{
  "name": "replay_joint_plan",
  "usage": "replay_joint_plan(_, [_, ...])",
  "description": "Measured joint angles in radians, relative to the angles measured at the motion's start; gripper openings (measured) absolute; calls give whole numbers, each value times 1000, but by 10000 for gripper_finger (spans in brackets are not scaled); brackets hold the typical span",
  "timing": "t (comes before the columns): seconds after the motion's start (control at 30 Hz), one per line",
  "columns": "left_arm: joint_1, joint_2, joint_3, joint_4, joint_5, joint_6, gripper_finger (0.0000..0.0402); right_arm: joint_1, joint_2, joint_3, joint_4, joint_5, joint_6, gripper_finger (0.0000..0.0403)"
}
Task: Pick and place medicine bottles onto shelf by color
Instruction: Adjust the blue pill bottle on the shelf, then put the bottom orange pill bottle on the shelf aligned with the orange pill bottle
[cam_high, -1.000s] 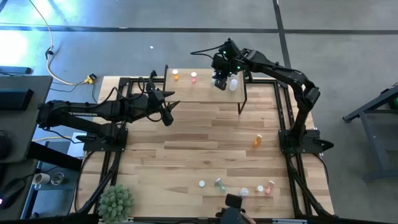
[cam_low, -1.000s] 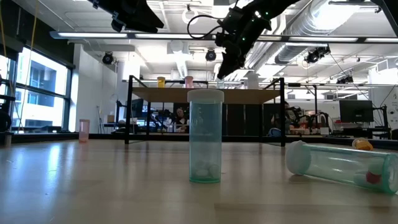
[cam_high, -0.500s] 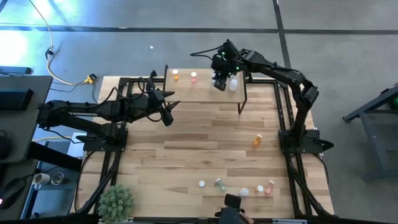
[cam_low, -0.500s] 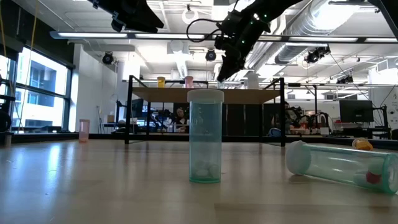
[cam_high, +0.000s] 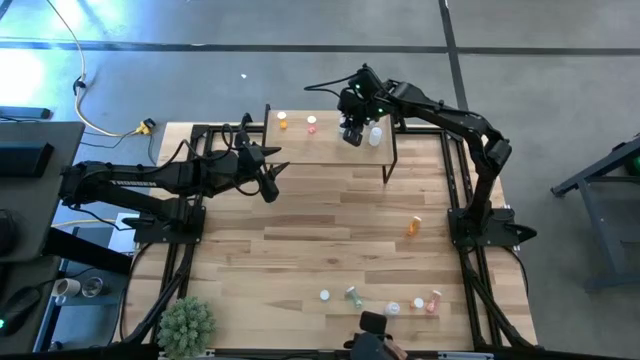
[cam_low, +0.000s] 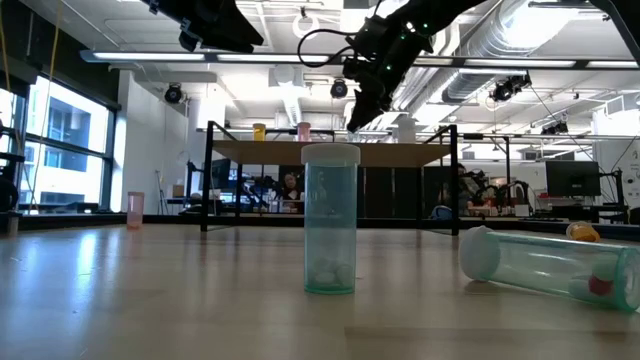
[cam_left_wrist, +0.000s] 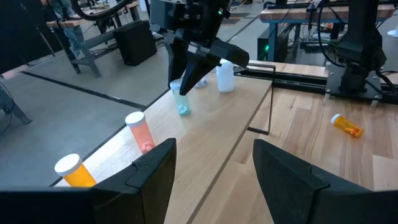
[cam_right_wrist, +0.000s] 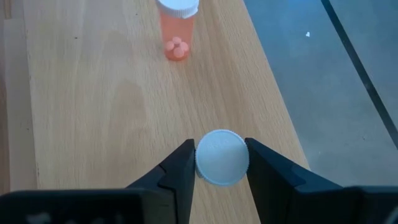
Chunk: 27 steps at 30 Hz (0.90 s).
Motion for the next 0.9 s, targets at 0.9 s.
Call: replay_joint_plan(0.9, [0,0,0,0,0,0,204,0,1,0,23,2,-8,181])
